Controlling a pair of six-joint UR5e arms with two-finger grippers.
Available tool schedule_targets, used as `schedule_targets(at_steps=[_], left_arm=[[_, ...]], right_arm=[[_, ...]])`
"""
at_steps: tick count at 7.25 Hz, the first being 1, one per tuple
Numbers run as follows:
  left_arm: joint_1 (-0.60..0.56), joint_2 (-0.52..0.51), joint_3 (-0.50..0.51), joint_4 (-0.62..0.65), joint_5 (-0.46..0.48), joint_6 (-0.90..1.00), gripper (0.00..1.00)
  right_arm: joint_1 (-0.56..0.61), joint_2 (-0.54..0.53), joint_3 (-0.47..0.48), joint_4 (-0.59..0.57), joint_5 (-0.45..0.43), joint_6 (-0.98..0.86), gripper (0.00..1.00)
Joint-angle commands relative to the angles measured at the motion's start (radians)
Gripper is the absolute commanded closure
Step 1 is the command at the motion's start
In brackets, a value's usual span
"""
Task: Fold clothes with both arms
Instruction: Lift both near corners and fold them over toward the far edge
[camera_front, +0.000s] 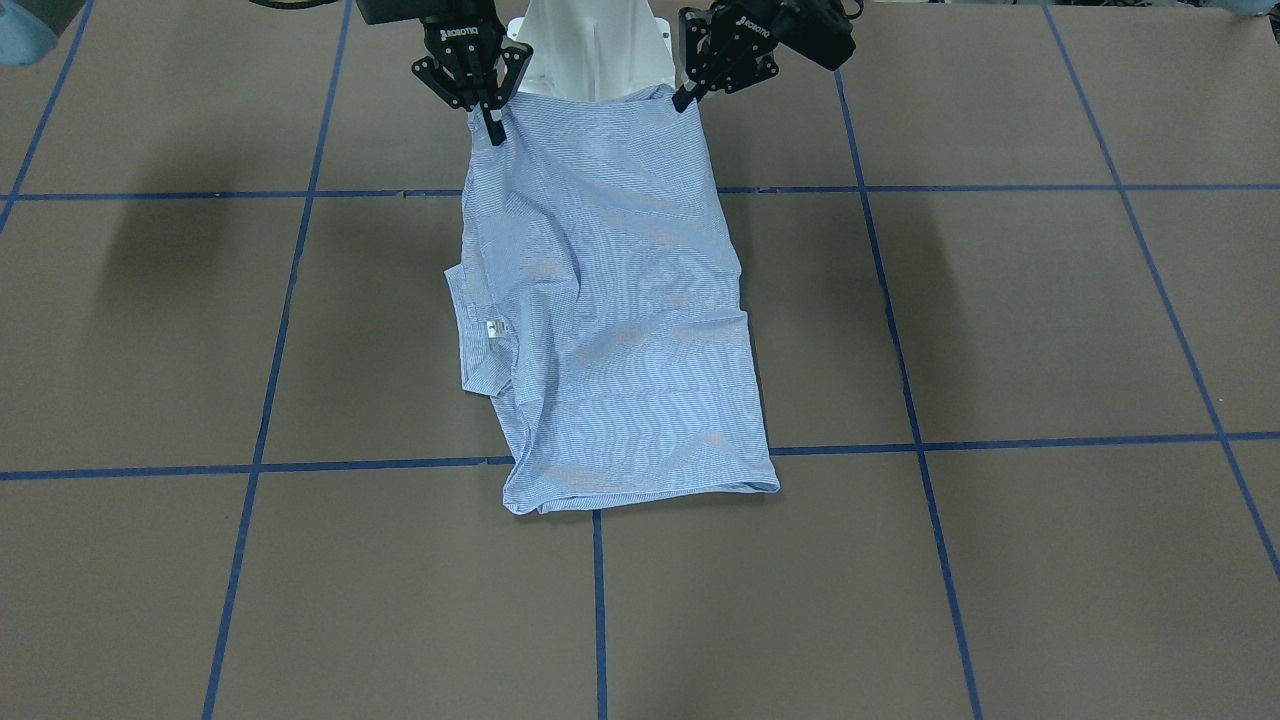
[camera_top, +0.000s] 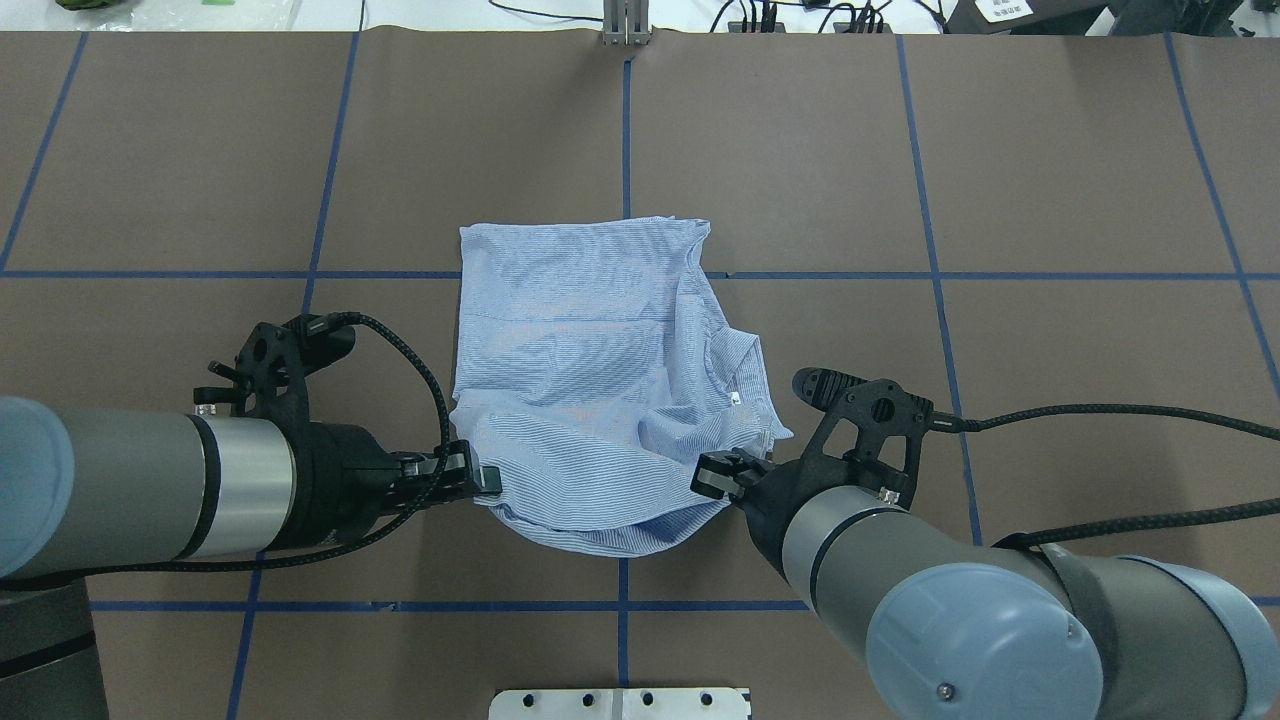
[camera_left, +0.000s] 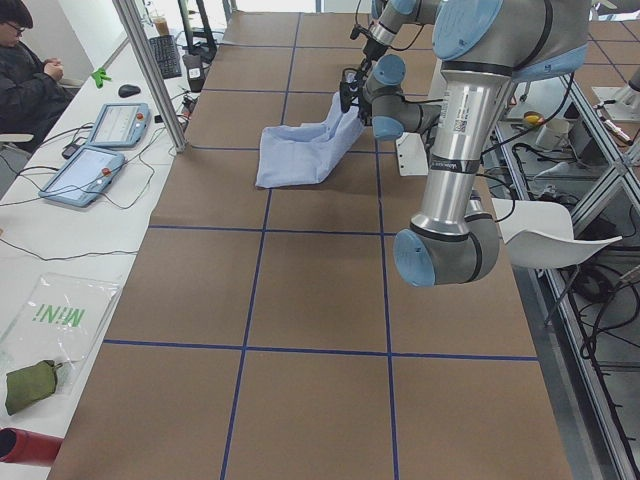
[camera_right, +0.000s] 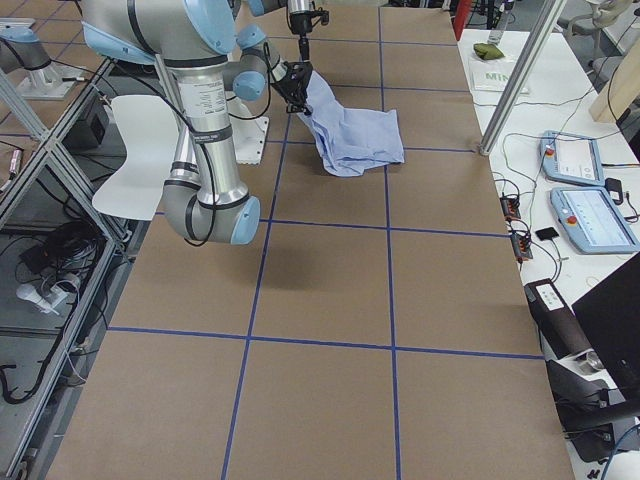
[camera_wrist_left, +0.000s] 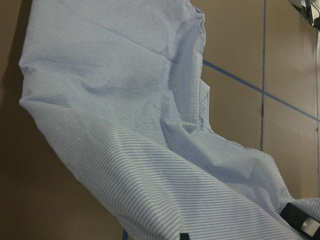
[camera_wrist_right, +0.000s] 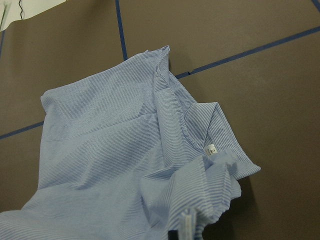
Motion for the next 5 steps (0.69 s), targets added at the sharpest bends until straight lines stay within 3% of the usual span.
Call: schedule_targets(at_steps=[1,3,5], left_arm=[[-0.064,-0.072,0.084,0.046,-0.006,0.005,1.0],[-0.142,-0.132,0.19,0.046,-0.006,0.046,1.0],[-0.233,-0.144,0.269,0.049,-0.003,0.137,1.0]], right_arm=[[0.067,0.083,-0.129,-0.005,0.0,-0.024,1.0],[0.159,0.18,-0.29,0.018,0.005,-0.074,1.0],[0.224,0.187,-0.446,0.178,0.006,-0.116,1.0]])
